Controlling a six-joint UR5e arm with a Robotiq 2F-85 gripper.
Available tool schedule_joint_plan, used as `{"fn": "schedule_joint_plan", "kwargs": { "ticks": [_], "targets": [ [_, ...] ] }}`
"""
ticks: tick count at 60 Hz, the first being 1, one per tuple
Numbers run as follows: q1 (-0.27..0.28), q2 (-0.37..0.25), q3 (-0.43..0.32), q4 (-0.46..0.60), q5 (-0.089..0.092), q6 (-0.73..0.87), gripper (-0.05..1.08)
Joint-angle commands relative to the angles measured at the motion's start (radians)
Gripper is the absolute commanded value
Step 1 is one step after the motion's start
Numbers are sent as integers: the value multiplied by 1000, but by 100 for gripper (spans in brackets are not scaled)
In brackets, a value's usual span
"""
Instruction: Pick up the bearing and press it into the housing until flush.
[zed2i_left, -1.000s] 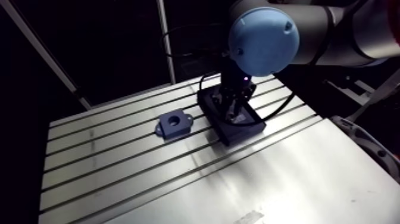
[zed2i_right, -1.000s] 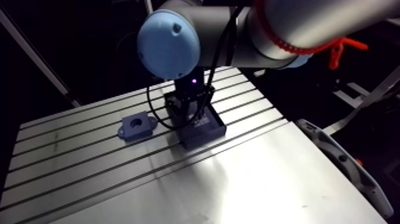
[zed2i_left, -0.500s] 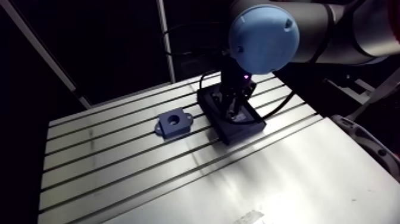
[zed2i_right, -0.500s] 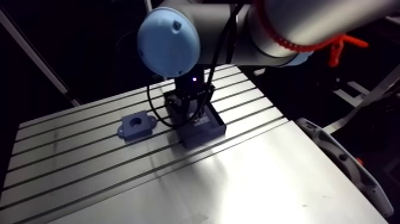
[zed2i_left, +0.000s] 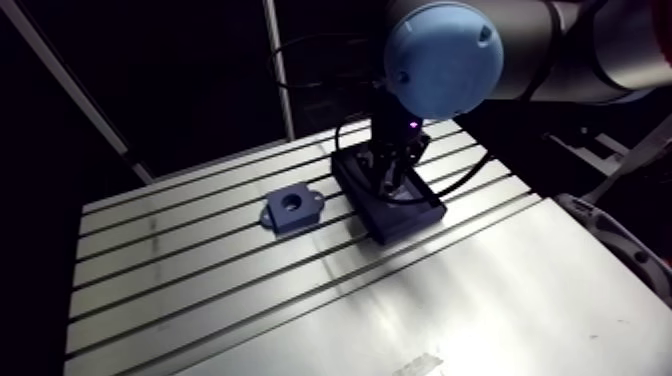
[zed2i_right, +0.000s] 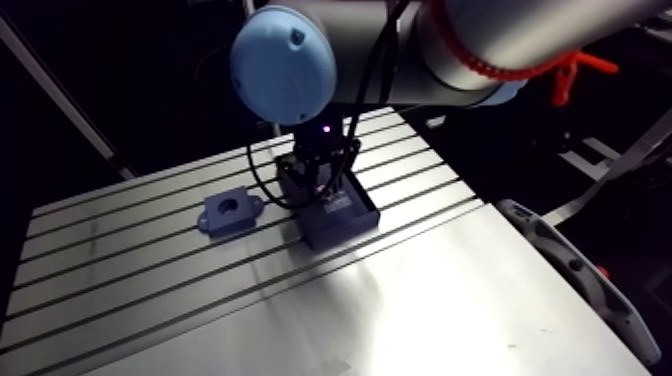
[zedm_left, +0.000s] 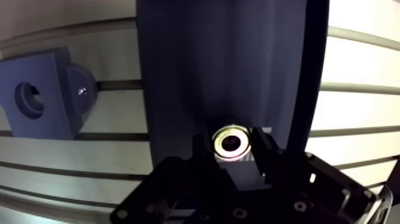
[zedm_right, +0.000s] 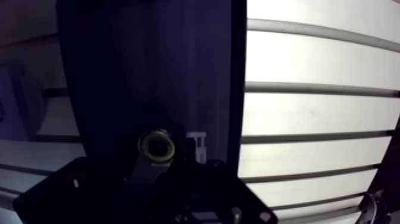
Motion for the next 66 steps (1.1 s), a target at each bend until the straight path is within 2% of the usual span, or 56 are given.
{"fn": "schedule_joint_plan", "kwargs": {
  "ticks": [1, 9, 20, 27, 38, 54, 66],
  "targets": [
    [0, -16, -17, 7, 4, -1, 59],
    [2, -30, -33, 31, 4, 3, 61],
    [9, -45, -78, 128, 7, 52, 63],
    [36, -69, -110, 197, 7, 84, 65],
    [59, -88, -135, 243, 4, 139, 68],
    [143, -112, -138, 263, 7, 160, 68],
    [195, -110, -156, 269, 1, 183, 68]
  ]
}}
